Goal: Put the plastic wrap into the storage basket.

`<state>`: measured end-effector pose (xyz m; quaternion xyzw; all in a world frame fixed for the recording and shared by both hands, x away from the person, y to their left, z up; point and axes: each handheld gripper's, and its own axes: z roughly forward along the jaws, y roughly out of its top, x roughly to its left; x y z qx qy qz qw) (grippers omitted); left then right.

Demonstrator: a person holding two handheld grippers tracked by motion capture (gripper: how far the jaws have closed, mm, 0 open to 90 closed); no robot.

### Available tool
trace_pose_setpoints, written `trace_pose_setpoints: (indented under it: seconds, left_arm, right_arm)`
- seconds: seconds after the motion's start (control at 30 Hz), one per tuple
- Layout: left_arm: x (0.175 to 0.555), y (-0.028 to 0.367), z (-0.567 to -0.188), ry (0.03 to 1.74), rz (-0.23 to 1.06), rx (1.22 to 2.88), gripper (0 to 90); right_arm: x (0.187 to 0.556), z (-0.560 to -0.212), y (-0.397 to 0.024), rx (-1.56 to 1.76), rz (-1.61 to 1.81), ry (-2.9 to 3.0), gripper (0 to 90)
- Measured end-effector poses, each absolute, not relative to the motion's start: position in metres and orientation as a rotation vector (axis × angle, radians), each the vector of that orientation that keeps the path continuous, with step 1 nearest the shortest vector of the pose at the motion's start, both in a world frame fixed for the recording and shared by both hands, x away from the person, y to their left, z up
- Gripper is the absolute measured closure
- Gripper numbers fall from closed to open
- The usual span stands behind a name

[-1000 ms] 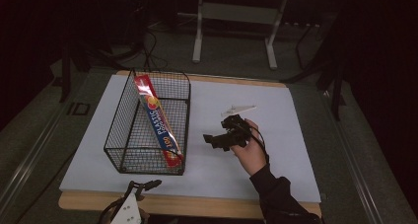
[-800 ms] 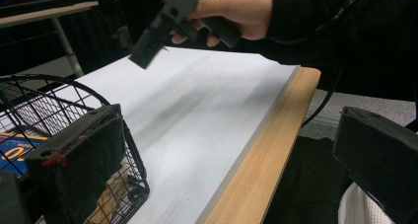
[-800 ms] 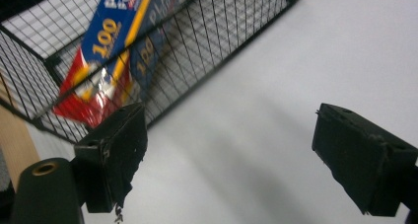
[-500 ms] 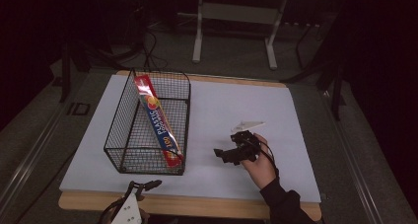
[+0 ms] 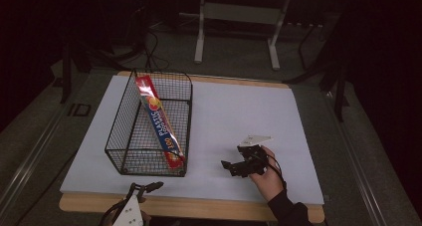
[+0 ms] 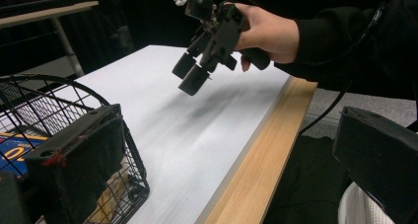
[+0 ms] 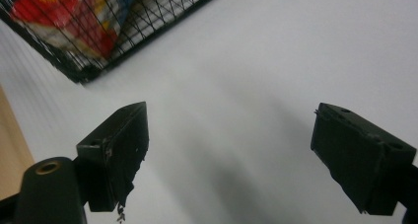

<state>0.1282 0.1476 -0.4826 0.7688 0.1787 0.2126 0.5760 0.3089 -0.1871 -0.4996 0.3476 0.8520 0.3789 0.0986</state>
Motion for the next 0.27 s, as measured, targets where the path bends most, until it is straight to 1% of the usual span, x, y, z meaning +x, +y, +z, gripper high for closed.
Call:
trace_pose_setpoints:
  seconds: [0.27]
  left_arm:
    - [0.1283,0.1473,-0.4824,0.415,0.496,1.800,0.1]
  right_arm:
    - [0.3087,-0.5018,-0.1897,1.017,1.107,2.489,14.4]
